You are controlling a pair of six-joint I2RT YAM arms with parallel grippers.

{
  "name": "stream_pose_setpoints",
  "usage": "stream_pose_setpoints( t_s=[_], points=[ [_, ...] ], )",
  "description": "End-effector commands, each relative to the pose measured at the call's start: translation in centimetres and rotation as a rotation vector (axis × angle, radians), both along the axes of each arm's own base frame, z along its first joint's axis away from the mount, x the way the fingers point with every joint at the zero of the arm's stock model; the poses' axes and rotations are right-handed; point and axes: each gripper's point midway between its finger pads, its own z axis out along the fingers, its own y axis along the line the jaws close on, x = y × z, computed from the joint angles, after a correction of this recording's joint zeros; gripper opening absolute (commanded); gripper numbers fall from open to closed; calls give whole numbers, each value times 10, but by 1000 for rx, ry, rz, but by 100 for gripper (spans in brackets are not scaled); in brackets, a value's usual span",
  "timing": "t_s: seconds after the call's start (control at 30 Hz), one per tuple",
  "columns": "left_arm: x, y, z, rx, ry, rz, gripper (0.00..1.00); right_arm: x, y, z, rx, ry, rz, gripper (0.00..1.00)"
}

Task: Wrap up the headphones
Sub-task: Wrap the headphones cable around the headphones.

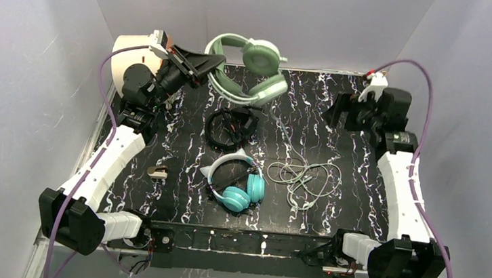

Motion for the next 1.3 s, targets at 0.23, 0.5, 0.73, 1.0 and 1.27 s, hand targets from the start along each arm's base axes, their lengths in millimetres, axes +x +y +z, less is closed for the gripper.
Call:
stream_pose_setpoints(
  t_s=[0.23,0.5,0.73,1.0,1.27],
  points=[
    [-81,27,167,-359,-352,-155,0,-35,64,37,280,-296,492,99],
    [-91,37,208,-423,-416,-151,0,-50,107,36,241,-410,630,99],
    [-92,46,241,-480,-481,-112,0,-56,109,16,272,-415,598,98],
    [-85,46,260,-497,-507,-106,0,-90,120,-11,400,-393,630,96],
    [-91,49,268,-508,-527,-110,0,-64,132,-34,463,-307,563,92]
  ],
)
